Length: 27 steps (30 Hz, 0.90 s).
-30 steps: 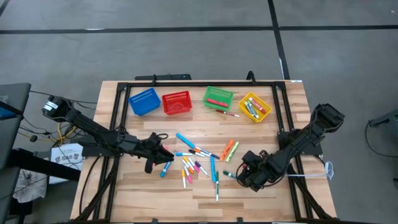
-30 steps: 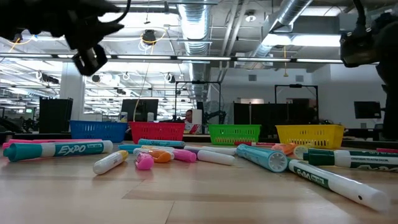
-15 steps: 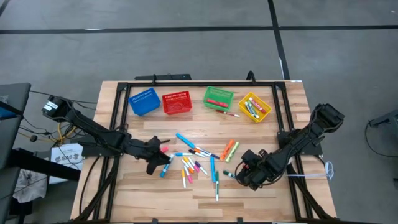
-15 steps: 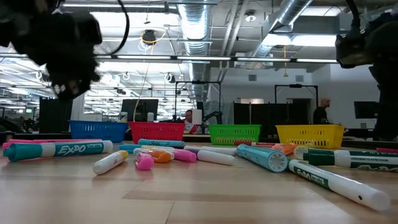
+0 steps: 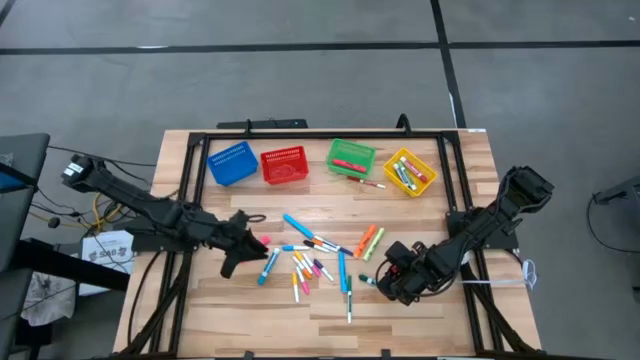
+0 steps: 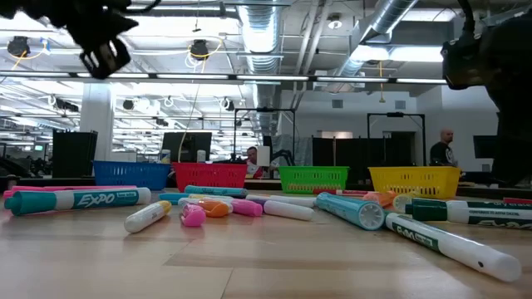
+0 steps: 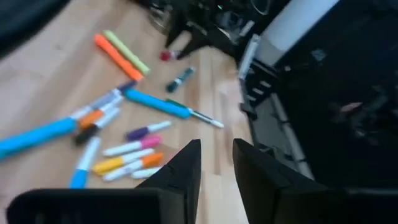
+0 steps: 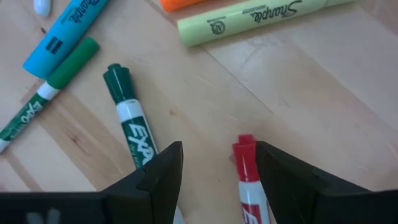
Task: Pick & Place Markers
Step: Put the large red marker pen into the yellow bin
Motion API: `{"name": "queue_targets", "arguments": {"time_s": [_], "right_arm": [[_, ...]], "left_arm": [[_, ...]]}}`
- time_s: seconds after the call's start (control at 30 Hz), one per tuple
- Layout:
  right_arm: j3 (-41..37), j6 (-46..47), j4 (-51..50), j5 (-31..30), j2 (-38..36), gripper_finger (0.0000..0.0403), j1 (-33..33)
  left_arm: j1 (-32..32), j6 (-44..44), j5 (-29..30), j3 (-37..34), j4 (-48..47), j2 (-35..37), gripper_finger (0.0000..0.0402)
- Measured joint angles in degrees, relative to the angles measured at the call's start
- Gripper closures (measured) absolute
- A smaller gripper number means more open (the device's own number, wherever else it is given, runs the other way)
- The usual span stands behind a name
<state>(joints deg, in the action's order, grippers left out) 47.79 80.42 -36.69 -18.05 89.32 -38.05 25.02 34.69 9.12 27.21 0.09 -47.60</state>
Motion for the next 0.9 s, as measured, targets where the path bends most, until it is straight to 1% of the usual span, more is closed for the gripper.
{"name": "queue_targets", "arguments": {"time_s": [0.2,0.27,0.33,0.47,0.6,0.8,0.9], "right_arm": [[0.0,0.0,1.1,0.0,0.0,0.0213,0.7],[0.0,0.0,1.5,0.0,0.0,0.0212,0.7],[0.0,0.0,1.6,0.0,0.0,0.0211,0.7],[0.0,0.0,1.6,0.0,0.0,0.0214,0.7],[0.0,0.0,1.6,0.0,0.0,0.0218,0.7],[0.0,-1.2,1.6,0.0,0.0,0.0222,0.7],[0.0,-1.4,1.7,0.0,0.0,0.0223,0.7]], "left_arm": [[0.0,-1.4,2.8,8.3,-21.3,1.4,0.0334],[0.0,0.6,2.7,8.7,-24.8,1.1,0.0342],[0.0,3.0,1.3,8.6,-28.5,0.9,0.0348],[-0.5,6.9,0.5,8.6,-33.8,-1.1,0.0352],[-0.4,10.8,0.4,8.6,-32.9,-3.5,0.0350],[-0.4,10.9,0.5,8.6,-32.0,-7.1,0.0351],[-0.4,16.2,0.4,8.6,-32.0,-9.4,0.0347]]}}
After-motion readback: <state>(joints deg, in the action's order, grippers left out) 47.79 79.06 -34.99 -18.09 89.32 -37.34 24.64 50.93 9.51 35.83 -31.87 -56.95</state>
